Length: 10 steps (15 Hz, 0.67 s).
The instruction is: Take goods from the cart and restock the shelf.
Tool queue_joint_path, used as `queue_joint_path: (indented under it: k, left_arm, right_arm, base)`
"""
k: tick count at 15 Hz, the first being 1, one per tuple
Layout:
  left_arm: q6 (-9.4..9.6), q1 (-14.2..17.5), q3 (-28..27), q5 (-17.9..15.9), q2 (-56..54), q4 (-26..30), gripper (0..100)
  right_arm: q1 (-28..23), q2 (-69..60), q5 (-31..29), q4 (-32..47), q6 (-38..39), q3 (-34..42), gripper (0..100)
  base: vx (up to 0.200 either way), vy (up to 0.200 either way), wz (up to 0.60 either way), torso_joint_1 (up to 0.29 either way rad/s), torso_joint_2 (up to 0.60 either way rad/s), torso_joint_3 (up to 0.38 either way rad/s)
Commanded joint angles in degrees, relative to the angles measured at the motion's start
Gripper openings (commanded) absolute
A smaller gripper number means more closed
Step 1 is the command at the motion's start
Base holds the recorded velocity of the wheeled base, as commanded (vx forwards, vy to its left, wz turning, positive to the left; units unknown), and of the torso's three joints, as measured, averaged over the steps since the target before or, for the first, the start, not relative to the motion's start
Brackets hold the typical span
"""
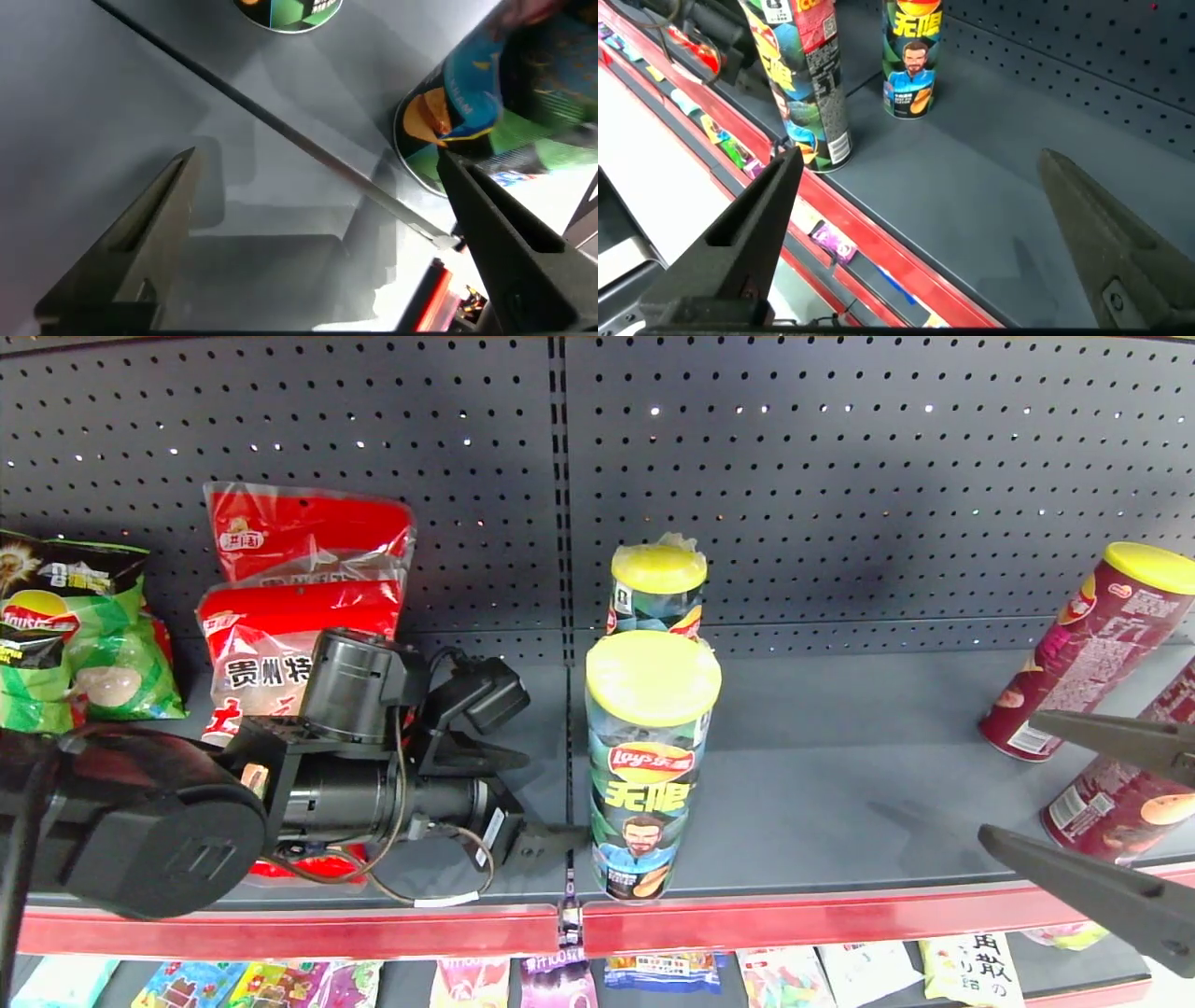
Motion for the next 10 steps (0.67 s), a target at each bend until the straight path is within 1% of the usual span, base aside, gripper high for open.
queue_joint_path:
  k: [1, 4, 6, 10]
  left_arm:
    - [0.34, -0.07, -0.05, -0.12, 0.5, -0.01, 100]
    - [0.6, -0.07, -0.05, -0.12, 0.5, -0.01, 100]
    - [0.52, -0.95, 0.04, -0.12, 0.5, -0.01, 100]
    - [0.52, -1.74, -0.05, -0.03, 0.86, -0.01, 100]
  right_arm:
    - [-0.02, 0.44, 0.04, 0.0, -0.02, -0.02, 100]
    - [-0.02, 0.79, 0.13, 0.0, -0.02, -0.02, 100]
    - [-0.02, 0.79, 0.13, 0.0, -0.02, 0.07, 100]
    - [-0.11, 0.7, 0.04, 0.0, 0.6, -0.02, 100]
  base:
    - [0.0, 0.0, 0.0, 0.0, 0.0, 0.0]
    - [0.0, 0.0, 0.0, 0.0, 0.0, 0.0]
    - [0.0, 0.0, 0.0, 0.0, 0.0, 0.0]
    - [0.0, 0.0, 0.0, 0.0, 0.0, 0.0]
